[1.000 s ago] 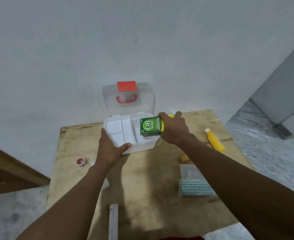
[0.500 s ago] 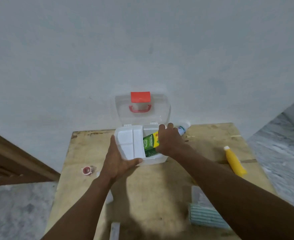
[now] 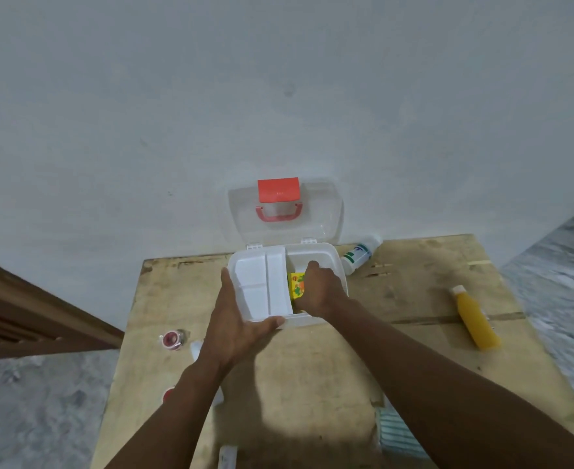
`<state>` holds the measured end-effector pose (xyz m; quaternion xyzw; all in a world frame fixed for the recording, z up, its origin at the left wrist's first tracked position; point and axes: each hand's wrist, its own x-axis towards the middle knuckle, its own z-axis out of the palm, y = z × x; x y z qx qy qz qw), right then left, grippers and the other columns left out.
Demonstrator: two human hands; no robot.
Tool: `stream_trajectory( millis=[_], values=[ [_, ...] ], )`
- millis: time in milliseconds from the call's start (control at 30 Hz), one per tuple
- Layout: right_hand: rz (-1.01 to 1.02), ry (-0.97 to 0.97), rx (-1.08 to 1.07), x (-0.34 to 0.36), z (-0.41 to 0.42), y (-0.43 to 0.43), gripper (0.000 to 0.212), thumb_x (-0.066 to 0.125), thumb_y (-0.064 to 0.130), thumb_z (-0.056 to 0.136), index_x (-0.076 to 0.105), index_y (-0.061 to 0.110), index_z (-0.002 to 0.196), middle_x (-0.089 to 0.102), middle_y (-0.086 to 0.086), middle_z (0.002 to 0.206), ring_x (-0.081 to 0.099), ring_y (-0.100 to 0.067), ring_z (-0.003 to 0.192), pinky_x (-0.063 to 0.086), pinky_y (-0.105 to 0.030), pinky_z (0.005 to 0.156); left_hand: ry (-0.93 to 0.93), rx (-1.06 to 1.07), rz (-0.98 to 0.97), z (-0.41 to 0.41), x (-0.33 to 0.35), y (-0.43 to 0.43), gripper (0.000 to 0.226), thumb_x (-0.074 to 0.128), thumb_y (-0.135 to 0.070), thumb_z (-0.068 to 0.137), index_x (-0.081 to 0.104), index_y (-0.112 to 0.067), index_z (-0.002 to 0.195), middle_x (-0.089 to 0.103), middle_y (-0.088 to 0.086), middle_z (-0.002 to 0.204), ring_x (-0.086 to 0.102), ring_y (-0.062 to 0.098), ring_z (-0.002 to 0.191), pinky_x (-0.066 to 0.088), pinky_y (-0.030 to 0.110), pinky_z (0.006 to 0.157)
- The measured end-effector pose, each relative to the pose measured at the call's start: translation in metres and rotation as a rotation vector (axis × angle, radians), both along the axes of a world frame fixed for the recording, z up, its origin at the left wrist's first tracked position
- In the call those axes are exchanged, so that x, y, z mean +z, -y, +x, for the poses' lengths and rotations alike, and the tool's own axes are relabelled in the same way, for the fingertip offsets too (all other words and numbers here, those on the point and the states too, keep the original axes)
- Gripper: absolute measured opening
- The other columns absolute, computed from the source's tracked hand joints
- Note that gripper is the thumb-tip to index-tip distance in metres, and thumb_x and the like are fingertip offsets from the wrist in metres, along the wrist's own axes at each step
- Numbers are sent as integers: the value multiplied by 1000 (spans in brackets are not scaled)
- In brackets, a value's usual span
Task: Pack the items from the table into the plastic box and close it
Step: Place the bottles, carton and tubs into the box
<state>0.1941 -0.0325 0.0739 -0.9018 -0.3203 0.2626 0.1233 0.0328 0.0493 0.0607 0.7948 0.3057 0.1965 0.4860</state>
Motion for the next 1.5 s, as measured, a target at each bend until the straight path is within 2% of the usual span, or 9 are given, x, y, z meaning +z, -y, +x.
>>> stream_trajectory(
  millis=[133,333,633,767,867,1033,1200,1300,1500],
  values=[
    [-35,-19,10,-7,4,-2,42,72,15,84,51,4,119,63,-15,118,63,-30,108,38,-27,70,20,9,-17,1,-1,1,94,86,-47,59,31,-30,134,54,-12,123,56,5,113,49,19,84],
    [6,4,11,-11,8,-12,35,68,15,87,55,5,118,66,-14,116,62,-29,108,45,-31,79,32,3,-23,0,0,1,97,86,-44,59,30,-33,137,52,-15,125,53,0,114,46,7,80],
    [41,0,2,-16,14,-18,38,73,20,87,59,8,120,68,-10,117,64,-25,107,52,-33,93,37,7,-14,1,-1,0,95,86,-44,58,31,-38,135,51,-22,124,52,-4,114,45,10,81],
    [41,-16,-16,-14,13,-13,40,73,21,87,56,7,121,66,-10,117,63,-25,108,50,-31,89,35,9,-24,1,0,1,94,86,-42,58,30,-39,133,51,-21,123,51,-6,112,46,9,80],
    [74,44,-36,-3,11,-2,35,67,22,91,56,4,118,66,-12,116,63,-27,106,45,-29,78,38,10,-7,-1,2,1,93,86,-40,58,30,-39,132,50,-25,121,49,-12,110,43,2,76],
    [205,149,-105,24,-1,29,42,66,26,91,58,-1,122,67,-17,117,60,-35,113,47,-37,92,47,-19,-20,-5,0,12,95,86,-38,56,31,-32,133,50,-18,122,50,-8,110,41,5,74],
    [371,292,-270,50,-21,77,24,62,14,88,66,2,109,71,-17,105,63,-36,103,47,-35,83,60,-27,-17,-9,-5,15,99,94,-29,56,30,-28,131,50,-9,123,51,1,103,40,10,80],
    [191,367,-243,55,-28,117,17,59,13,88,66,7,101,70,-13,103,65,-34,99,49,-35,79,33,-26,1,-6,-10,13,99,94,-23,59,30,-20,134,46,-6,126,45,11,111,39,28,92],
    [-203,78,-46,35,-33,203,36,78,30,77,62,17,107,60,-6,119,58,-26,109,47,-34,84,-6,-17,11,-4,-16,9,102,93,-28,60,28,-12,137,45,-3,131,45,14,118,40,35,101]
  ],
)
